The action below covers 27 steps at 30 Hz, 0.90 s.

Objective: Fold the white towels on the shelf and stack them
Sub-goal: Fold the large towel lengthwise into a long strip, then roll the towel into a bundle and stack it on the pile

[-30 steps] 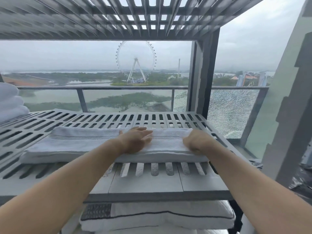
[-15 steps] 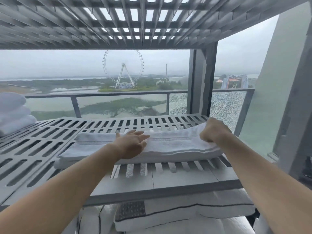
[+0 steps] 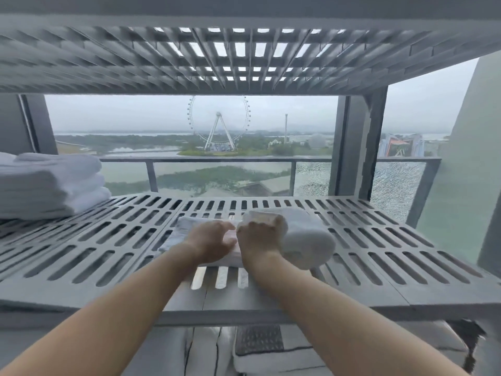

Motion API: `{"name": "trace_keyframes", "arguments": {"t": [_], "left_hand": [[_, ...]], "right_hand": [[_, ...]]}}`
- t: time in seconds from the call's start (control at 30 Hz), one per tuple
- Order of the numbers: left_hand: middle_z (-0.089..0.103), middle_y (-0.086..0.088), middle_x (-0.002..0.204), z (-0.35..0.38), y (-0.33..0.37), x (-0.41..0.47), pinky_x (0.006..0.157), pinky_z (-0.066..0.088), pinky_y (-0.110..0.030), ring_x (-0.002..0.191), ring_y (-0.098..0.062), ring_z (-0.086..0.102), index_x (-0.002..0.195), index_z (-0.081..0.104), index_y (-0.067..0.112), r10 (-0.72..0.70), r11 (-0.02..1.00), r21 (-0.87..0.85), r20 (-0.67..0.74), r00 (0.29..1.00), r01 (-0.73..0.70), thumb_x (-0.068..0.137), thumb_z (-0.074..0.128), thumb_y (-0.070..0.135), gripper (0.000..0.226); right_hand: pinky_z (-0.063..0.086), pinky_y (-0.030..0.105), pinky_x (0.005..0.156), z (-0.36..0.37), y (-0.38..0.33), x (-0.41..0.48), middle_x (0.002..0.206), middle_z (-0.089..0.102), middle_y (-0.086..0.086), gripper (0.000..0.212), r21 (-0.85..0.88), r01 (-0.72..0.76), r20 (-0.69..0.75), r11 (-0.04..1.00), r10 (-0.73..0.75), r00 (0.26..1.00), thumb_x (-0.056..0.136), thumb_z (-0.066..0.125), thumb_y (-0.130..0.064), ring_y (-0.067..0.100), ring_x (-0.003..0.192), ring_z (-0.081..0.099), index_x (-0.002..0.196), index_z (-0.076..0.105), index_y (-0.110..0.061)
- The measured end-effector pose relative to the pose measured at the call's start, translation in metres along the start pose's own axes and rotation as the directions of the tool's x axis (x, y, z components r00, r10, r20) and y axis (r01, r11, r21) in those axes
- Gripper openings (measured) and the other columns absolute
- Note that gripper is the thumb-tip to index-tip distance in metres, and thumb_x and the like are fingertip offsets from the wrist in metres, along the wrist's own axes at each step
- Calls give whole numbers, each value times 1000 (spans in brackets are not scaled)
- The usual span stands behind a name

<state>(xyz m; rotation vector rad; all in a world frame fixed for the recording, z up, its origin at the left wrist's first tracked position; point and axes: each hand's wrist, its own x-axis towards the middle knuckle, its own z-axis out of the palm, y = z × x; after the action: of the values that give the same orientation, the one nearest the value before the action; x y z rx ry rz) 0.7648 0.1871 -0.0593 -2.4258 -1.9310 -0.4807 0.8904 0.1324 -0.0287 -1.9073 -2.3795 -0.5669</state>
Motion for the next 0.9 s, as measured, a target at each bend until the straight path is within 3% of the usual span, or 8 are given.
{"name": "trace_keyframes", "arguments": {"t": [0.13, 0.2, 0.27, 0.43, 0.57, 0.67, 0.8, 0.9], "left_hand": [[61, -1, 126, -6, -6, -7, 99, 42, -35, 116, -20, 55, 124, 56, 23, -4, 999, -54, -27, 1000, 3, 91, 51, 41, 39], [60, 1, 127, -11, 0, -8, 101, 41, -35, 117, -18, 54, 126, 54, 21, 15, 997, -72, -51, 999, -18, 90, 54, 40, 40], [60, 3, 126, -13, 7, -6, 101, 41, -34, 116, -15, 54, 128, 52, 22, 47, 995, -82, -76, 996, -53, 88, 57, 38, 43], [60, 5, 122, -14, 23, -2, 98, 43, -36, 115, -17, 53, 135, 41, 26, 80, 992, -94, -39, 996, -83, 85, 63, 27, 55], [55, 0, 131, -8, 29, -1, 101, 42, -43, 121, -21, 49, 146, 18, 27, 120, 989, -86, 14, 993, -118, 81, 69, 30, 83], [41, -6, 143, -5, 32, -1, 101, 43, -42, 124, -22, 45, 149, 9, 30, 241, 970, -20, -89, 967, -243, 77, 73, 31, 96], [44, -2, 140, -6, 37, -7, 104, 40, -35, 123, -18, 45, 141, 34, 24, 447, 888, -26, -187, 875, -459, 72, 73, 31, 79], [55, 0, 126, -4, 48, -12, 95, 43, -32, 111, -18, 53, 128, 46, 19, 472, 877, -28, -147, 869, -481, 64, 63, 53, 74]], "right_hand": [[36, 41, 96, -8, 9, -4, 123, 51, 6, 35, 42, 155, -154, 987, -147, 977, 89, 52, -16, 27, 119, 46, 124, 53, -17], [46, 37, 92, -14, 23, 0, 121, 55, 5, 33, 224, 248, -321, 942, -169, 932, 89, 53, -18, 24, 114, 53, 122, 55, -19], [49, 35, 92, -24, 45, 10, 122, 60, 5, 33, 419, 263, -404, 869, -82, 911, 89, 49, -11, 23, 110, 58, 119, 58, -19], [42, 25, 90, -22, 108, 28, 114, 67, 8, 35, 599, 38, -198, 800, 102, 975, 88, 42, -5, 23, 108, 58, 113, 64, -15], [40, 20, 83, 9, 122, 20, 113, 68, -1, 22, 589, 70, -27, 805, -67, 997, 91, 53, -17, 14, 98, 61, 106, 68, -18], [42, 22, 85, 19, 116, 17, 112, 69, -5, 18, 661, 122, -35, 741, -133, 991, 90, 58, -28, 9, 94, 61, 103, 70, -22], [48, 27, 92, 19, 113, 17, 110, 70, -3, 19, 768, 104, -43, 633, -111, 993, 91, 55, -21, 14, 97, 64, 99, 72, -22], [44, 25, 90, 21, 126, 16, 108, 70, -2, 20, 836, 61, -81, 546, 13, 997, 88, 55, -16, 13, 101, 62, 91, 74, -21]]}}
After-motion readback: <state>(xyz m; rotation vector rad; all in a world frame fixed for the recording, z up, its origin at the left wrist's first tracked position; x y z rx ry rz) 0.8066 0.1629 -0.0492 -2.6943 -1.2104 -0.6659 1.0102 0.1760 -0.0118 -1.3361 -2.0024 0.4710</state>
